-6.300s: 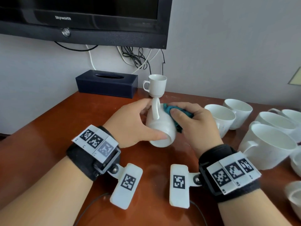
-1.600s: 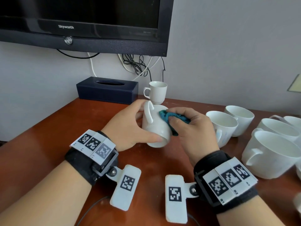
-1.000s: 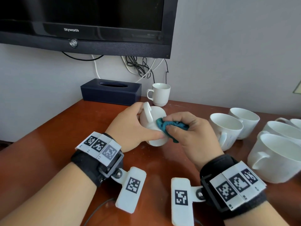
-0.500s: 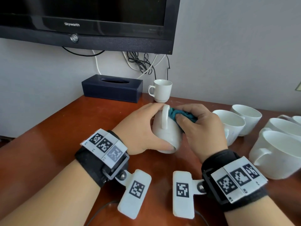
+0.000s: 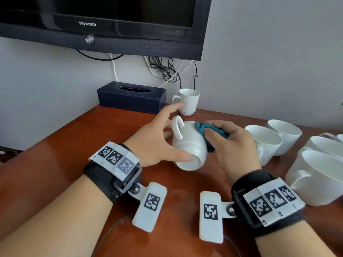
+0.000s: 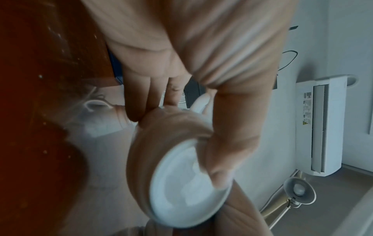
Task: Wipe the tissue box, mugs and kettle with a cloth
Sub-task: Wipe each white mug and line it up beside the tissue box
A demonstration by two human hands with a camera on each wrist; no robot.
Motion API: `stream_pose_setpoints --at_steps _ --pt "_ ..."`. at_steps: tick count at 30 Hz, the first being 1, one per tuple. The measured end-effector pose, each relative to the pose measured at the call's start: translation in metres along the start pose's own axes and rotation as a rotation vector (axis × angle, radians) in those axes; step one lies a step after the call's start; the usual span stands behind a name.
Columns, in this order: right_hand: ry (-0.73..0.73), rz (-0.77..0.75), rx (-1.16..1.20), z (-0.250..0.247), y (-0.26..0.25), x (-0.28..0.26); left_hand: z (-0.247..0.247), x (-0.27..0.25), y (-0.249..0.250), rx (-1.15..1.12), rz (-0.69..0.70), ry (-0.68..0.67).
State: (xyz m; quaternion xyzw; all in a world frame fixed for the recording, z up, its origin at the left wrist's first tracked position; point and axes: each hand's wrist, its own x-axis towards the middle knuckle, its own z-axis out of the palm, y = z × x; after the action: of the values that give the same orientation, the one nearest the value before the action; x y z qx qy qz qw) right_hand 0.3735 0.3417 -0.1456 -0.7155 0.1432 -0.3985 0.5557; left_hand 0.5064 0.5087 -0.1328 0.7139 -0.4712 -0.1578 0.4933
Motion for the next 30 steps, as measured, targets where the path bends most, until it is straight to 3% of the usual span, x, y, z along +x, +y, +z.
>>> stream_pose_setpoints --at_steps 8,16,23,27,30 --pt "0.064 0.088 0.085 0.001 0.003 0.003 0.0 0.001 -0.003 -0.078 -0.032 -0.087" --pt "0.025 0.21 0.056 0.003 0.013 0.007 -0.001 0.004 -0.009 -0.045 -0.125 -0.06" --pt "0.011 0.229 0.047 0.004 0.018 0.008 0.0 0.003 -0.009 -0.028 -0.142 -0.082" --pt "0.02 0.244 0.054 0.004 0.019 0.007 -0.003 0.004 -0.008 0.08 -0.157 -0.097" --pt "0.011 0.259 0.077 0.005 0.017 0.005 -0.01 0.003 -0.002 0.304 -0.161 -0.11"
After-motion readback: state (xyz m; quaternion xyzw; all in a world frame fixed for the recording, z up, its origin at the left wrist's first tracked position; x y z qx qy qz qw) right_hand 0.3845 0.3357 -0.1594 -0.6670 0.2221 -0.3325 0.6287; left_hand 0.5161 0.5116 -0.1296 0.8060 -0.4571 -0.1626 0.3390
